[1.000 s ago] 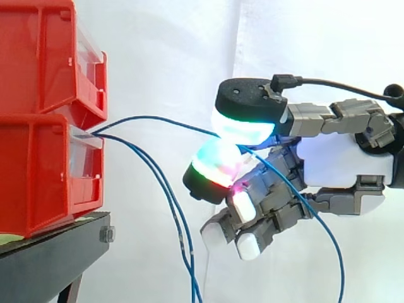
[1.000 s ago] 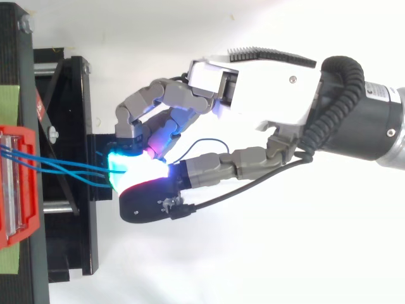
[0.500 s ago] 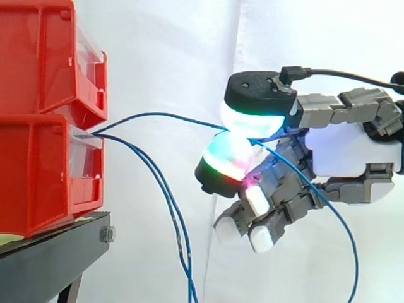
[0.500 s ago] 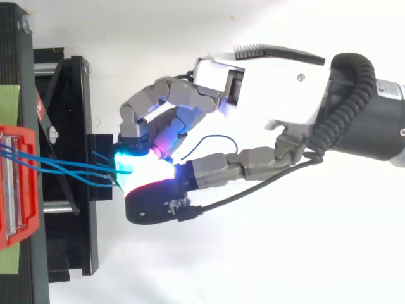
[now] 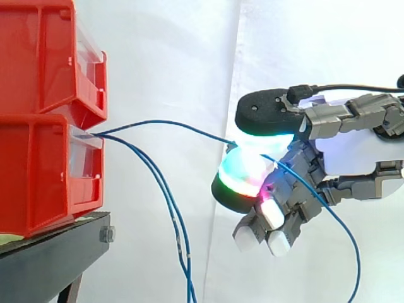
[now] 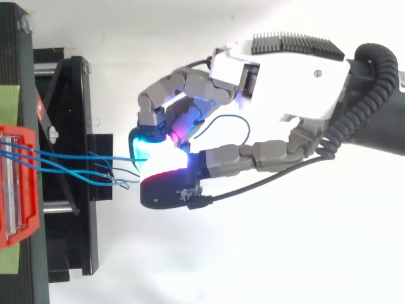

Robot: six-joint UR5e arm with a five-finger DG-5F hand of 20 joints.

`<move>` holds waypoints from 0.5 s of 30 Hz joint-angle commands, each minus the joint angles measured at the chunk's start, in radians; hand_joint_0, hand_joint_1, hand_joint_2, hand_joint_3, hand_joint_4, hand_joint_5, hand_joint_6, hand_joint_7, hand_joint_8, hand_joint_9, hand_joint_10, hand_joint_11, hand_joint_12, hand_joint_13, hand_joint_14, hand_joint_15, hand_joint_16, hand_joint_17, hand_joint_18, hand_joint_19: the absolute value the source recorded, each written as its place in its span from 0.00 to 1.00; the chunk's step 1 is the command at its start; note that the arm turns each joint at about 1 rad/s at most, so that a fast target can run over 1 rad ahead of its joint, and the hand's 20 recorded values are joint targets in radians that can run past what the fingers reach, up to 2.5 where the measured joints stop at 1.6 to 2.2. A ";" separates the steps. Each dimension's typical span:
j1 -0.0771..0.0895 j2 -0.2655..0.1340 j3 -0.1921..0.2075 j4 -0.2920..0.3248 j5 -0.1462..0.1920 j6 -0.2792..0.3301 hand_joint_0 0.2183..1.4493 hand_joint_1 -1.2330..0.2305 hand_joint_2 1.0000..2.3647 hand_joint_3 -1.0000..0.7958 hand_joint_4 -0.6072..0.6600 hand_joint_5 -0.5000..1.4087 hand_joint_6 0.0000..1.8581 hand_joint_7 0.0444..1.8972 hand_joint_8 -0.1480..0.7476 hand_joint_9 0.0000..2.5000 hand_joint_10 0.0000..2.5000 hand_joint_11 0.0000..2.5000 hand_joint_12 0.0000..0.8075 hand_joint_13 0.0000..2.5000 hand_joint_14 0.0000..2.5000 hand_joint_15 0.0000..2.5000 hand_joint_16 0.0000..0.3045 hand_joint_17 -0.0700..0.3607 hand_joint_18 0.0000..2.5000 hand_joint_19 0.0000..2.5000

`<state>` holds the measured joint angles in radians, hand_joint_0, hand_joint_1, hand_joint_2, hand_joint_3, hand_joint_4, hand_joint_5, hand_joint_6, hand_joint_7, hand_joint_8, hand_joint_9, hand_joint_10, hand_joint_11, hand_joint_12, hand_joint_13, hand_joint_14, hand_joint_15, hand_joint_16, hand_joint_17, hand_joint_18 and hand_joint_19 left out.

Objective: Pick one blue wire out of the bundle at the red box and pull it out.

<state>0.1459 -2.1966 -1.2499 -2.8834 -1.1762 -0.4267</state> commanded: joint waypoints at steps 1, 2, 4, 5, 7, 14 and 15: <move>0.001 0.000 0.000 0.001 0.010 -0.001 0.33 0.36 0.01 0.52 0.55 0.18 0.51 0.61 0.62 0.40 0.01 0.26 0.57 0.32 0.01 0.16 0.21 0.50 0.30 0.18; 0.001 0.000 0.000 -0.002 0.012 -0.001 0.33 0.36 0.01 0.52 0.55 0.18 0.51 0.61 0.62 0.40 0.01 0.26 0.57 0.32 0.01 0.16 0.21 0.50 0.30 0.18; 0.003 0.000 0.000 -0.002 0.009 -0.001 0.33 0.36 0.01 0.52 0.55 0.18 0.52 0.61 0.62 0.40 0.01 0.26 0.57 0.32 0.01 0.16 0.21 0.50 0.30 0.18; 0.003 0.000 0.000 -0.002 0.012 -0.001 0.33 0.36 0.01 0.52 0.55 0.18 0.52 0.60 0.62 0.40 0.01 0.26 0.57 0.32 0.01 0.16 0.21 0.50 0.30 0.18; 0.003 0.000 0.000 -0.002 0.012 -0.001 0.33 0.36 0.01 0.52 0.55 0.18 0.52 0.60 0.63 0.40 0.01 0.26 0.57 0.32 0.01 0.16 0.21 0.50 0.30 0.18; 0.004 0.000 0.000 -0.002 0.012 -0.001 0.33 0.37 0.01 0.52 0.55 0.18 0.52 0.60 0.62 0.40 0.01 0.27 0.58 0.32 0.01 0.16 0.22 0.50 0.30 0.18; 0.003 0.000 0.000 -0.002 0.012 -0.001 0.33 0.37 0.01 0.52 0.55 0.18 0.52 0.60 0.62 0.40 0.01 0.26 0.58 0.32 0.01 0.16 0.21 0.50 0.29 0.18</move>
<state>0.1492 -2.1966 -1.2502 -2.8854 -1.1643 -0.4280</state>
